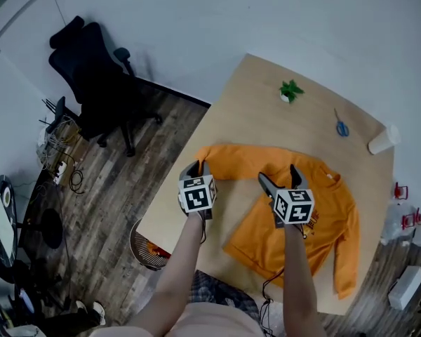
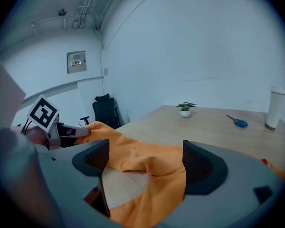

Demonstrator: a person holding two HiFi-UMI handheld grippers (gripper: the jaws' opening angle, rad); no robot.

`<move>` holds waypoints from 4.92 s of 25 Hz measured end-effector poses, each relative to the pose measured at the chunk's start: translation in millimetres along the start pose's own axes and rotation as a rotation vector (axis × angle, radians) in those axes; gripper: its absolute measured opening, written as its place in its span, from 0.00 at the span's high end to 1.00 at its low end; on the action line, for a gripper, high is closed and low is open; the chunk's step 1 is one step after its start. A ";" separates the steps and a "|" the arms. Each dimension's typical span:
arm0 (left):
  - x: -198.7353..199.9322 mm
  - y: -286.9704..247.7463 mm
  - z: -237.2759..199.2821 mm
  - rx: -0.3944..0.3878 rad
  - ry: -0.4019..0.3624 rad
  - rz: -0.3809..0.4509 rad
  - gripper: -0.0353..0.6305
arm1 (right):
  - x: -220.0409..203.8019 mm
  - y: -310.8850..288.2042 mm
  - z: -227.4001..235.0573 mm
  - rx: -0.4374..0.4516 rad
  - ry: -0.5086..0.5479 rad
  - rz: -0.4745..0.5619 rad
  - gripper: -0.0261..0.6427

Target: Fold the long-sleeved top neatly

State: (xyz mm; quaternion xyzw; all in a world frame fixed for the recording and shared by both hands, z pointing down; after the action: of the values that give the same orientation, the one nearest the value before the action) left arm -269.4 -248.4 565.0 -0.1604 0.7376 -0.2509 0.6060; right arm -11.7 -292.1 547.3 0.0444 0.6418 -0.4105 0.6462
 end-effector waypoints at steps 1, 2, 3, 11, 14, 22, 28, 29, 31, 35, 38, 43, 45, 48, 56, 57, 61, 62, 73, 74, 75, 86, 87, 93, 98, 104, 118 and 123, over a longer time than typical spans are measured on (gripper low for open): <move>7.1 0.7 7.1 -0.014 -0.019 0.014 0.88 | -1.8 6.4 4.8 -0.014 -0.006 0.002 0.26; 14.0 1.5 15.2 -0.028 -0.036 0.027 0.88 | -3.6 13.0 9.6 -0.028 -0.011 0.004 0.26; 20.8 2.4 24.2 -0.044 -0.050 0.040 0.88 | -5.5 19.7 14.6 -0.042 -0.017 0.006 0.26; 60.7 8.0 134.0 -0.227 -0.171 0.119 0.88 | -28.6 84.4 65.5 -0.181 -0.098 0.025 0.27; 60.7 11.0 183.0 -0.314 -0.206 0.121 0.88 | -39.6 112.8 84.2 -0.241 -0.128 0.034 0.27; 28.3 23.5 303.6 -0.500 -0.313 0.093 0.88 | -75.2 189.9 127.5 -0.389 -0.215 0.054 0.27; 0.4 39.2 376.5 -0.624 -0.372 0.059 0.88 | -102.9 237.4 148.1 -0.475 -0.267 0.055 0.27; -5.3 40.6 386.0 -0.640 -0.380 0.052 0.88 | -107.3 243.6 150.8 -0.486 -0.276 0.055 0.27; -17.0 44.2 403.7 -0.670 -0.392 0.034 0.88 | -116.1 256.2 156.2 -0.506 -0.290 0.055 0.28; -44.4 48.6 434.4 -0.719 -0.421 -0.010 0.88 | -131.4 279.2 166.6 -0.540 -0.320 0.059 0.28; -71.2 44.5 453.9 -0.740 -0.450 -0.057 0.88 | -142.0 293.1 174.4 -0.558 -0.336 0.059 0.28; -117.2 30.7 474.9 -0.746 -0.517 -0.152 0.88 | -162.2 314.5 185.5 -0.591 -0.361 0.051 0.28; -132.1 26.4 480.6 -0.751 -0.549 -0.177 0.88 | -169.8 321.9 188.9 -0.602 -0.375 0.054 0.28; -145.2 22.3 490.2 -0.760 -0.587 -0.198 0.87 | -177.4 330.9 196.0 -0.618 -0.392 0.055 0.28; -170.3 24.5 505.3 -0.853 -0.558 -0.289 0.74 | -195.1 356.4 204.3 -0.672 -0.444 0.085 0.28; -171.8 28.2 508.4 -0.881 -0.551 -0.293 0.72 | -197.0 360.4 205.1 -0.682 -0.452 0.091 0.28; -178.1 45.9 522.2 -0.978 -0.565 -0.285 0.69 | -205.6 376.5 205.2 -0.720 -0.482 0.109 0.28; -180.6 48.5 525.4 -0.988 -0.580 -0.288 0.69 | -207.3 380.2 205.4 -0.728 -0.487 0.111 0.28; -157.9 60.8 518.1 -0.964 -0.513 -0.228 0.68 | -219.0 421.2 203.5 -0.826 -0.535 0.159 0.28; -156.0 64.3 518.2 -0.969 -0.511 -0.225 0.68 | -221.5 427.6 202.7 -0.840 -0.541 0.162 0.28; -156.0 69.1 519.6 -0.980 -0.515 -0.225 0.68 | -224.7 434.8 201.2 -0.854 -0.549 0.165 0.28; -209.7 142.8 561.5 -1.171 -0.604 -0.295 0.61 | -282.1 494.2 167.4 -0.991 -0.676 0.148 0.34; -216.6 148.7 563.3 -1.182 -0.614 -0.303 0.61 | -288.8 497.1 163.5 -0.998 -0.689 0.141 0.35; -249.6 175.7 569.3 -1.228 -0.659 -0.350 0.60 | -318.2 509.5 148.0 -1.028 -0.753 0.111 0.39; -263.2 188.0 567.8 -1.245 -0.672 -0.374 0.58 | -332.5 515.8 141.1 -1.054 -0.791 0.098 0.45; -266.5 189.4 562.0 -1.238 -0.679 -0.379 0.58 | -349.4 504.0 141.0 -1.044 -0.835 0.030 0.49; -258.4 181.4 548.3 -1.206 -0.667 -0.378 0.58 | -357.3 480.4 143.6 -0.963 -0.932 0.016 0.93; -253.1 177.9 540.6 -1.193 -0.656 -0.372 0.58 | -346.5 494.3 142.6 -1.009 -0.903 0.038 0.93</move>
State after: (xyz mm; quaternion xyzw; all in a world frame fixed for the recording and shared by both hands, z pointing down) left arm 323.6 -60.1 594.9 -0.6558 0.4891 0.1581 0.5528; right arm 447.5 114.4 639.8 -0.4272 0.4213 -0.0273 0.7996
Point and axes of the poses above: the fingertips, and each gripper's own axes: y backward along the fingers, z to its right, x out of its top, the point moved 5 cm from there along y, backward along the fingers, and after that the axes turned 1 degree about x, right-handed, at the moved point
